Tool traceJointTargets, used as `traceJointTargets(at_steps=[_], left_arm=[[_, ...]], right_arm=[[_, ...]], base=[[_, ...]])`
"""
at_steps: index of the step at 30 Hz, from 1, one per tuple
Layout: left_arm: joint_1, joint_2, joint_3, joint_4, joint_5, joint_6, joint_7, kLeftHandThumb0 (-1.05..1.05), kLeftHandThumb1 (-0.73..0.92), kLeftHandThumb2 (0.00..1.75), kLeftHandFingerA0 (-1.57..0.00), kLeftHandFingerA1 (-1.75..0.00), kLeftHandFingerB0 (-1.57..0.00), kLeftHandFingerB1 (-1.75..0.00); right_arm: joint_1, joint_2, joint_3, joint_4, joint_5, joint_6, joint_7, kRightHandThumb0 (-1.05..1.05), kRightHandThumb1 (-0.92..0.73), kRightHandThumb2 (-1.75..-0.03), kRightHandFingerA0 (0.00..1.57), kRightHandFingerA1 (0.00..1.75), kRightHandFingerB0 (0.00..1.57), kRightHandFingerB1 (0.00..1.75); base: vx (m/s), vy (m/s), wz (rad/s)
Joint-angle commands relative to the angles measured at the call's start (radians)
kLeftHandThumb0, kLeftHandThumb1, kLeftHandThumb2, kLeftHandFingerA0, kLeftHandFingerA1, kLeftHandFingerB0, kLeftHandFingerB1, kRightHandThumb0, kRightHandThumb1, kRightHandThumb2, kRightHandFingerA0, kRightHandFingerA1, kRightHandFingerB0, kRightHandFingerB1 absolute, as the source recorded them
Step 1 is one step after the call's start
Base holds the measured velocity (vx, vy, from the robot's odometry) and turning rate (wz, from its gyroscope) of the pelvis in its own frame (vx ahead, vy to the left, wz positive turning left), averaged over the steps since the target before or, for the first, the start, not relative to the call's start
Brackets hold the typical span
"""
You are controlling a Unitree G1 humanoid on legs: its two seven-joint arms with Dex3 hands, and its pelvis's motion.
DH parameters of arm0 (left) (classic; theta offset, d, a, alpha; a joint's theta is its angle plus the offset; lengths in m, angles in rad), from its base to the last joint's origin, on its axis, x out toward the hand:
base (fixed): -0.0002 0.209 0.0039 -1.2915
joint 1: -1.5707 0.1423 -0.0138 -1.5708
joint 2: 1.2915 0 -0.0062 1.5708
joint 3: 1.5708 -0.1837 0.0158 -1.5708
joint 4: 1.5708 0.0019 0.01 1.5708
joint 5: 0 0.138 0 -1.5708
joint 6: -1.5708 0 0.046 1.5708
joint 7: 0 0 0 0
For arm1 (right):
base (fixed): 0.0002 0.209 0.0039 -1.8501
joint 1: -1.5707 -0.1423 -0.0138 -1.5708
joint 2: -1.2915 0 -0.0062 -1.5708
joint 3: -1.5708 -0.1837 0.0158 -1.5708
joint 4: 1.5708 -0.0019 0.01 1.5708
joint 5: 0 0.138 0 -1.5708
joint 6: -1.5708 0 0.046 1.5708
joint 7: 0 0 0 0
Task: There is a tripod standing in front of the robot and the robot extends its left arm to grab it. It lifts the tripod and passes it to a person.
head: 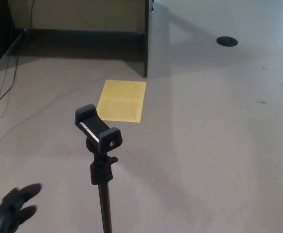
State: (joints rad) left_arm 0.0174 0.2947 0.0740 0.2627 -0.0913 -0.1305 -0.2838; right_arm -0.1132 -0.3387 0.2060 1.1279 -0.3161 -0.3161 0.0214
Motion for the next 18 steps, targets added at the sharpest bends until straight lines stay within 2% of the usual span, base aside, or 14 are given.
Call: traceJointTargets(at_steps=[1, 8, 12, 18], left_arm=[[-0.089, -0.029, -0.044, -0.082, -0.04, 0.222, -0.033, -0.31, 0.13, 0.78, -0.03, -0.49, 0.0, -0.47], [-0.131, -0.048, -0.118, -0.072, 0.031, 0.243, -0.015, -0.31, 0.18, 0.8, -0.04, -0.49, 0.0, -0.48], [-0.177, -0.062, -0.147, -0.047, 0.025, 0.267, -0.031, -0.32, 0.18, 0.81, -0.04, -0.48, 0.0, -0.48], [-0.214, -0.082, -0.169, -0.027, 0.013, 0.316, -0.046, -0.33, 0.18, 0.81, -0.04, -0.48, 0.0, -0.48]], right_arm=[[0.002, -0.002, -0.003, 0.008, -0.001, -0.008, -0.013, -0.38, -0.69, -0.6, 0.67, 0.42, 0.44, 0.35], [0.019, 0.001, 0.009, -0.003, -0.012, -0.019, -0.026, -0.4, -0.68, -0.61, 0.71, 0.43, 0.45, 0.35], [0.016, 0.003, 0.005, -0.008, -0.002, -0.017, -0.013, -0.39, -0.68, -0.6, 0.66, 0.41, 0.45, 0.35], [0.027, 0.006, 0.014, -0.022, -0.007, -0.014, -0.009, -0.38, -0.69, -0.61, 0.68, 0.41, 0.44, 0.35]], base=[[0.0, 0.0, 0.0], [0.0, 0.0, 0.0], [0.0, 0.0, 0.0], [0.0, 0.0, 0.0]])
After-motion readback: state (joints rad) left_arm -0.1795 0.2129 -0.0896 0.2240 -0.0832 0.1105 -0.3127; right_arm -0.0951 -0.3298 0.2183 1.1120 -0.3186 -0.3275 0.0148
